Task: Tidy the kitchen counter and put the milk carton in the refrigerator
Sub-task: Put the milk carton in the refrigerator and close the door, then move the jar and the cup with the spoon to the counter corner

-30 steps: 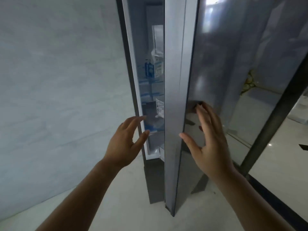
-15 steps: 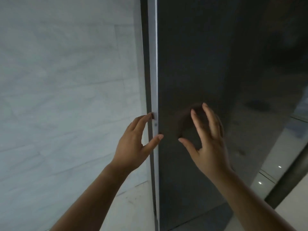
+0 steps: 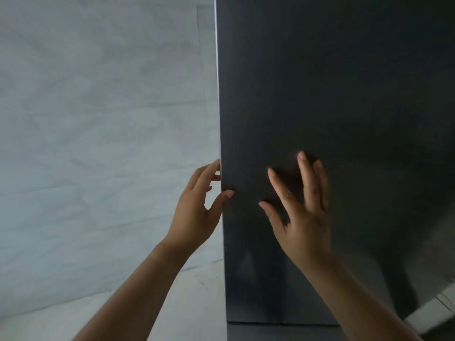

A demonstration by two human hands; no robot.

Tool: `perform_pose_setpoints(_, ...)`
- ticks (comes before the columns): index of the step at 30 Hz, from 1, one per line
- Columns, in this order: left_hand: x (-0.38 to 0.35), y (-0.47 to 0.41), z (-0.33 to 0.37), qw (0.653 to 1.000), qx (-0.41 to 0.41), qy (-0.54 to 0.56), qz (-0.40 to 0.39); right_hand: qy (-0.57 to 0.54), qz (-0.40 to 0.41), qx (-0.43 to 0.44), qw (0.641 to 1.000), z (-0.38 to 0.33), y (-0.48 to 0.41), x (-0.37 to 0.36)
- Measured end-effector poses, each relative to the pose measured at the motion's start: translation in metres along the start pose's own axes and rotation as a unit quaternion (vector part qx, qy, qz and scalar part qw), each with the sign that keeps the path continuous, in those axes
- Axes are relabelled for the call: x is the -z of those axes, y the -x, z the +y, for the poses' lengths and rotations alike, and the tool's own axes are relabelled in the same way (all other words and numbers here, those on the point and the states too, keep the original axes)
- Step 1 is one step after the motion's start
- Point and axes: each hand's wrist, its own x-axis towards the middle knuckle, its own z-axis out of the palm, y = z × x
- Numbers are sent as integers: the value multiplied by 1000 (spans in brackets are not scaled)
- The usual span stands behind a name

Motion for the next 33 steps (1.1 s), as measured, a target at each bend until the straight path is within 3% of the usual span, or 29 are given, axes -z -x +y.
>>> perform_pose_setpoints(10,-16,23,13,989,91,-25,115,-123,1,53,991,14,4,4)
perform_pose_setpoints(15,-31,81,16,973,183,-24,141,-269,-101,48,957,16,39,14)
perform_pose_setpoints(20,-53,178,21,931,329,-27,156,-393,-296,-31,870,9,100,19)
perform_pose_setpoints(24,-62,264,38,871,455,0,184,-431,-488,-88,754,-10,151,24)
perform_pose_setpoints(28,-61,331,64,814,539,15,216,-433,-612,-38,661,-32,188,31)
perform_pose_setpoints(33,-33,391,79,750,605,9,267,-434,-672,56,598,-90,208,32)
